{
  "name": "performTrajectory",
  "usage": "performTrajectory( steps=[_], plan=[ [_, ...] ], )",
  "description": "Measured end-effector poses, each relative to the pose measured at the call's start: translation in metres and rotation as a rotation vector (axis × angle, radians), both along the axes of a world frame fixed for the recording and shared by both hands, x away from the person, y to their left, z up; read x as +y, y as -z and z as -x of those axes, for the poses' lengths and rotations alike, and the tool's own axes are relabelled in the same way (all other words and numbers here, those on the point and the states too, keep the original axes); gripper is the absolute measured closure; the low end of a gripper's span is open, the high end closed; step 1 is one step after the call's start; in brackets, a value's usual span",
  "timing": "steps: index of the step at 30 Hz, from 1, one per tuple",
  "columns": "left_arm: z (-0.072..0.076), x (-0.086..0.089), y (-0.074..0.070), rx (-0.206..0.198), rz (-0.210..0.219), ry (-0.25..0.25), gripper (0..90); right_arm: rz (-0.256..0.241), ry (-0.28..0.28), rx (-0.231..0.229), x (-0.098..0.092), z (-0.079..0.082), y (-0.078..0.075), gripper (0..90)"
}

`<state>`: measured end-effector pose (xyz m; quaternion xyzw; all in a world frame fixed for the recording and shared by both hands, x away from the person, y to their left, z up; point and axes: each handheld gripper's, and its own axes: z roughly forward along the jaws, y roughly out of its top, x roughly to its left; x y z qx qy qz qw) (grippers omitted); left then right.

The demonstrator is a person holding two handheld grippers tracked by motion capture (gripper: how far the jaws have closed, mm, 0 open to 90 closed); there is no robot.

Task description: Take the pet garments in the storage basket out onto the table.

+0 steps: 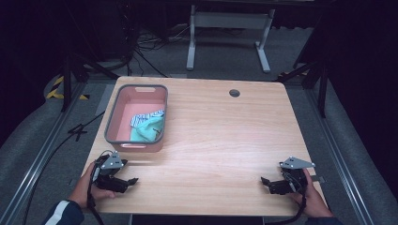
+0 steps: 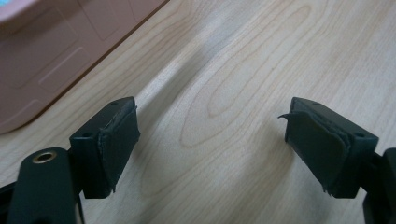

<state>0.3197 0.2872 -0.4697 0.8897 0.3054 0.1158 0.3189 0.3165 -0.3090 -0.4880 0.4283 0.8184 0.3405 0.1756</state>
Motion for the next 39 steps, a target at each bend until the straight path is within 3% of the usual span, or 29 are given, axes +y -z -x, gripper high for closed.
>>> performTrajectory(
  steps=[2, 6, 10, 15, 18, 21, 22, 25, 26, 29, 39],
  plan=[
    [0.001, 0.003, -0.007, -0.027, 0.006, -0.032, 18.9, 0.0, 0.0, 0.0, 0.0, 0.0, 0.0, 0.5],
    [0.003, 0.009, -0.016, -0.035, 0.017, -0.06, 20.1, 0.0, 0.0, 0.0, 0.0, 0.0, 0.0, 0.5],
    [0.005, 0.012, -0.026, -0.056, 0.033, -0.068, 20.9, 0.0, 0.0, 0.0, 0.0, 0.0, 0.0, 0.5],
    [0.007, 0.01, -0.043, -0.103, 0.006, -0.078, 26.7, 0.0, 0.0, 0.0, 0.0, 0.0, 0.0, 0.5],
    [0.006, 0.012, -0.057, -0.112, 0.048, -0.081, 25.3, 0.0, 0.0, 0.0, 0.0, 0.0, 0.0, 0.5],
    [0.005, 0.011, -0.07, -0.134, 0.049, -0.07, 23.7, 0.0, 0.0, 0.0, 0.0, 0.0, 0.0, 0.5],
    [0.004, 0.01, -0.074, -0.13, 0.07, -0.07, 23.2, 0.0, 0.0, 0.0, 0.0, 0.0, 0.0, 0.5],
    [-0.004, 0.005, -0.09, -0.128, 0.085, -0.043, 22.0, 0.0, 0.0, 0.0, 0.0, 0.0, 0.0, 0.5],
    [-0.004, 0.005, -0.09, -0.128, 0.085, -0.043, 21.4, 0.0, 0.0, 0.0, 0.0, 0.0, 0.0, 0.5],
    [-0.019, -0.004, -0.107, -0.144, 0.071, -0.032, 21.3, 0.0, 0.0, 0.0, 0.0, 0.0, 0.0, 0.6],
    [-0.057, -0.024, -0.12, -0.122, 0.013, -0.017, 20.3, -0.001, 0.001, -0.001, 0.0, 0.0, 0.0, 0.6]
  ],
)
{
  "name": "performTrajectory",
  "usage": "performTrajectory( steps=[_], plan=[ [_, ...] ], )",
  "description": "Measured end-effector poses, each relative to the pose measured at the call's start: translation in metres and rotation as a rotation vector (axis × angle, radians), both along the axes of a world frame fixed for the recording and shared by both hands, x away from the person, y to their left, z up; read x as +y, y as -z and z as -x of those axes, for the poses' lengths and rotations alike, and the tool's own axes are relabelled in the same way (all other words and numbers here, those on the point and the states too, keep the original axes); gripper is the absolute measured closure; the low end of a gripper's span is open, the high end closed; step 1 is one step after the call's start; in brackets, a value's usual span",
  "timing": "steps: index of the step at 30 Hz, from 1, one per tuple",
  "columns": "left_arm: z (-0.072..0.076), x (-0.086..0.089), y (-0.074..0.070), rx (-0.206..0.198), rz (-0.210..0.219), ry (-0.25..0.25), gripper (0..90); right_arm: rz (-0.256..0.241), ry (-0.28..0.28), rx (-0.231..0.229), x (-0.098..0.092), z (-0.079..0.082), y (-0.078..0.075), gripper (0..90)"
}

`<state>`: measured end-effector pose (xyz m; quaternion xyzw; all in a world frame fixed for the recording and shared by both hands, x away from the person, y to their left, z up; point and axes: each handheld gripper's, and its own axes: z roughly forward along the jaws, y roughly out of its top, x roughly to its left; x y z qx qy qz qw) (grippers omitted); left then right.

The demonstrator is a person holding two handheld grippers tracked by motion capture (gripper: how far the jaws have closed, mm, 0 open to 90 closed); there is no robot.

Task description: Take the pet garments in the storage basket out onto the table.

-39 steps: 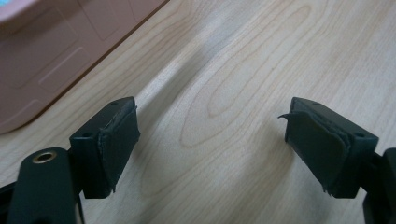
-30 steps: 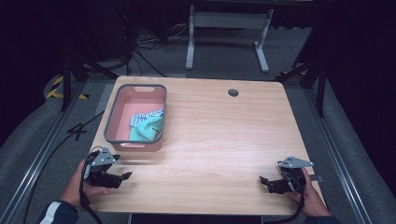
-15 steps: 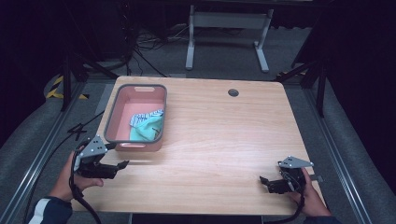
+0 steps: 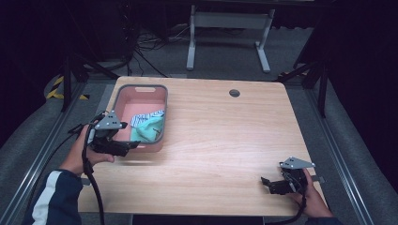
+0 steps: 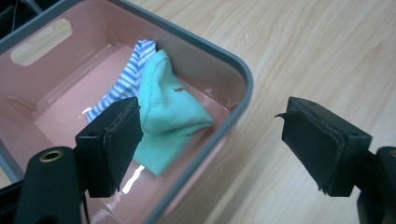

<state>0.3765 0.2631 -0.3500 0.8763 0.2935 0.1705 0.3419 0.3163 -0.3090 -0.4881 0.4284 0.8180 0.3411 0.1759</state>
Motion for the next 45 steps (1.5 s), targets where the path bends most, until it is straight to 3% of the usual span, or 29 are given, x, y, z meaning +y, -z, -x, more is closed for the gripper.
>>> performTrajectory(
  steps=[3, 5, 10, 14, 17, 21, 22, 28, 30, 33, 39, 45],
  plan=[
    [-0.024, -0.007, -0.001, 0.041, -0.014, -0.013, 20.1, 0.0, 0.0, 0.0, 0.0, 0.0, 0.0, 0.6],
    [-0.031, -0.01, 0.0, 0.058, -0.022, -0.016, 19.9, 0.0, -0.001, 0.001, 0.0, 0.0, 0.0, 0.6],
    [-0.058, -0.024, 0.008, 0.122, -0.103, 0.004, 19.5, 0.0, -0.001, 0.001, 0.0, 0.0, 0.0, 0.5],
    [-0.08, -0.031, 0.018, 0.185, -0.156, -0.01, 19.4, -0.001, -0.001, 0.001, 0.0, 0.0, 0.0, 0.5],
    [-0.096, -0.033, 0.029, 0.219, -0.162, -0.031, 19.5, -0.003, 0.0, 0.002, 0.0, 0.0, 0.0, 0.5],
    [-0.115, -0.038, 0.047, 0.308, -0.216, -0.049, 19.5, -0.001, -0.005, 0.001, 0.0, -0.001, 0.0, 0.5],
    [-0.115, -0.038, 0.047, 0.308, -0.216, -0.049, 19.5, -0.001, -0.005, 0.001, 0.0, -0.001, 0.0, 0.5],
    [-0.133, -0.044, 0.07, 0.405, -0.277, -0.112, 19.6, -0.001, -0.007, 0.001, 0.0, -0.001, 0.0, 0.5],
    [-0.136, -0.046, 0.075, 0.413, -0.313, -0.13, 17.4, -0.003, -0.005, 0.002, 0.0, -0.001, 0.0, 0.5],
    [-0.141, -0.046, 0.082, 0.43, -0.323, -0.147, 14.5, 0.0, -0.007, 0.001, 0.0, -0.001, 0.0, 0.5],
    [-0.147, -0.046, 0.089, 0.484, -0.309, -0.205, 8.6, 0.002, -0.011, 0.0, 0.0, -0.002, 0.0, 0.4],
    [-0.152, -0.053, 0.088, 0.517, -0.371, -0.229, 9.4, 0.002, -0.012, -0.001, 0.0, -0.002, 0.0, 0.4]
  ],
)
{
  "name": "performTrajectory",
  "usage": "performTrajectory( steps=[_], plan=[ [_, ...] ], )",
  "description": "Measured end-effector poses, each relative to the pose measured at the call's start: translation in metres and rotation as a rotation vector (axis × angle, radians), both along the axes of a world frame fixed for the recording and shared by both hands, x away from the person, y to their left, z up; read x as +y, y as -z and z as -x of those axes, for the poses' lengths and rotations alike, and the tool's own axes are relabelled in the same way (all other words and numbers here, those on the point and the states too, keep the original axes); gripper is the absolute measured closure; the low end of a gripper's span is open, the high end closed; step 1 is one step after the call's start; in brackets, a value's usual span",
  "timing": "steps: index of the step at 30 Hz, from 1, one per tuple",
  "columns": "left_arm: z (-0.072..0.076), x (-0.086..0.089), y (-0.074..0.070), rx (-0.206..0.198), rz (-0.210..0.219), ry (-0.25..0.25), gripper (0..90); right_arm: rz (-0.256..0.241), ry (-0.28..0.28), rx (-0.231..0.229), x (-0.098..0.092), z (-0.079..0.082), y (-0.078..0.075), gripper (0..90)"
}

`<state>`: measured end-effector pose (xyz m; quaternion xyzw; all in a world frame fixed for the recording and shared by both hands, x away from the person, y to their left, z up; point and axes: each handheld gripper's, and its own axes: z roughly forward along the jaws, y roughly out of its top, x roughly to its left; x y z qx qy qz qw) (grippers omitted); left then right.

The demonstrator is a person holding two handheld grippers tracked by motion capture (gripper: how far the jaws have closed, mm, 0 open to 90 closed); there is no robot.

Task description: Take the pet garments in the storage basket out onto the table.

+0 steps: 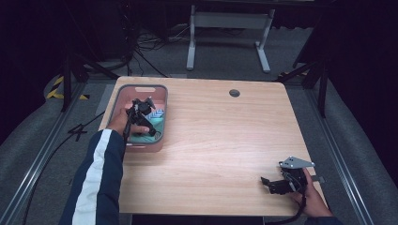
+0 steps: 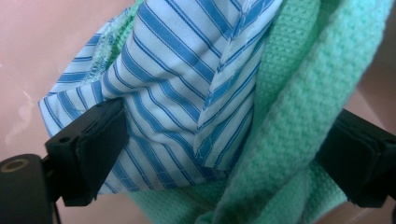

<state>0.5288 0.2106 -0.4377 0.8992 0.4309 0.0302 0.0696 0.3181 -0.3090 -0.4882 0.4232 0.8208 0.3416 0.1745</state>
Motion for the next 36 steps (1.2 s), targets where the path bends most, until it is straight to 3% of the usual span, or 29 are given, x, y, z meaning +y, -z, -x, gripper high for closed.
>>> performTrajectory(
  steps=[6, 13, 16, 21, 24, 28, 29, 36],
  plan=[
    [0.003, 0.004, -0.003, 0.02, 0.052, 0.0, 25.0, -0.005, 0.003, 0.001, 0.0, 0.0, 0.0, 0.4],
    [0.006, 0.007, -0.006, 0.028, 0.075, 0.011, 55.1, -0.005, 0.003, 0.002, 0.0, 0.0, 0.0, 0.4],
    [0.007, 0.007, -0.007, 0.038, 0.086, 0.001, 59.7, -0.003, 0.002, 0.001, 0.0, 0.0, 0.0, 0.4],
    [0.009, 0.013, -0.009, 0.016, 0.128, -0.001, 68.5, -0.001, 0.001, 0.001, 0.0, 0.0, 0.0, 0.4],
    [0.012, 0.012, -0.014, -0.03, 0.109, 0.017, 71.0, -0.002, 0.001, 0.001, 0.0, 0.0, 0.0, 0.4],
    [0.015, 0.013, -0.02, -0.068, 0.119, 0.024, 72.5, -0.002, 0.001, 0.001, 0.0, 0.0, 0.0, 0.5],
    [0.018, 0.015, -0.025, -0.092, 0.145, 0.013, 72.7, -0.002, 0.001, 0.001, 0.0, 0.0, 0.0, 0.5],
    [0.027, 0.028, -0.041, -0.171, 0.192, -0.009, 73.1, -0.002, 0.001, 0.001, 0.0, 0.0, 0.0, 0.5]
  ],
)
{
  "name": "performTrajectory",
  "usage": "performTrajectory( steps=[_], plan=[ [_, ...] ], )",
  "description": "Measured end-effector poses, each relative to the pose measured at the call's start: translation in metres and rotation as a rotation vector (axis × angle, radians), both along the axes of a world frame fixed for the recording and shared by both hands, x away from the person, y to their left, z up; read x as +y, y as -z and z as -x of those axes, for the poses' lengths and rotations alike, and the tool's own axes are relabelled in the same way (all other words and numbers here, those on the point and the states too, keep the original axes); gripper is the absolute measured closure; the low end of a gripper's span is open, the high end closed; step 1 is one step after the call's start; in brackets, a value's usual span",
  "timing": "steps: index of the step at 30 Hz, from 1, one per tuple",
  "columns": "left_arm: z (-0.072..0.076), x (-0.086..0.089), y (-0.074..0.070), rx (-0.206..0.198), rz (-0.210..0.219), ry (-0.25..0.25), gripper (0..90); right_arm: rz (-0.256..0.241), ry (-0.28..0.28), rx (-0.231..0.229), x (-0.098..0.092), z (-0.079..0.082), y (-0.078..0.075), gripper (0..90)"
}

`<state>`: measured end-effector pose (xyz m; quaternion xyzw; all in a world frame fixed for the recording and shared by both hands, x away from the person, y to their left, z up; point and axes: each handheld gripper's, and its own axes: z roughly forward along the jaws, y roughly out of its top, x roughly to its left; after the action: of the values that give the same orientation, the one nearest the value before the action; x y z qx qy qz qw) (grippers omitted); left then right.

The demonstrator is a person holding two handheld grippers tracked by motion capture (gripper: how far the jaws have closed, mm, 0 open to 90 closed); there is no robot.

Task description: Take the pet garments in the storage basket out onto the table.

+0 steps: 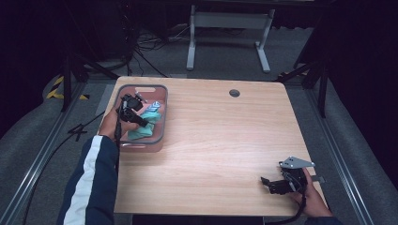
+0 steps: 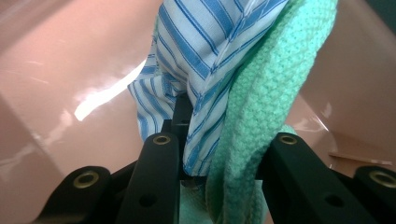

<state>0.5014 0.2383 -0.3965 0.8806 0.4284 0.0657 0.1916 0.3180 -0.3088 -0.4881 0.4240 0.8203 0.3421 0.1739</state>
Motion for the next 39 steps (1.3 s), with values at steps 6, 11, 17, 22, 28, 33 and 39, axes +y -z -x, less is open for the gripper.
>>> performTrajectory(
  steps=[6, 11, 17, 22, 28, 33, 39],
  plan=[
    [0.009, 0.007, -0.015, -0.072, 0.025, -0.013, 73.2, -0.001, 0.002, 0.0, 0.0, 0.0, 0.0, 0.5],
    [0.018, 0.014, -0.03, -0.127, 0.083, -0.03, 73.3, -0.001, 0.003, 0.0, 0.0, 0.0, 0.0, 0.5],
    [0.027, 0.021, -0.042, -0.184, 0.106, -0.042, 73.4, -0.002, 0.005, 0.0, 0.0, 0.0, 0.0, 0.5],
    [0.033, 0.023, -0.05, -0.218, 0.126, -0.034, 73.5, -0.003, 0.005, 0.0, 0.0, 0.0, 0.0, 0.5],
    [0.042, 0.02, -0.063, -0.262, 0.136, -0.005, 73.5, -0.002, 0.005, 0.0, 0.0, 0.0, 0.0, 0.5],
    [0.051, 0.016, -0.074, -0.299, 0.151, 0.027, 73.5, -0.002, 0.005, 0.0, 0.0, 0.0, 0.0, 0.5],
    [0.057, 0.009, -0.082, -0.327, 0.145, 0.069, 73.5, -0.002, 0.005, 0.0, 0.0, 0.0, 0.0, 0.5]
  ],
)
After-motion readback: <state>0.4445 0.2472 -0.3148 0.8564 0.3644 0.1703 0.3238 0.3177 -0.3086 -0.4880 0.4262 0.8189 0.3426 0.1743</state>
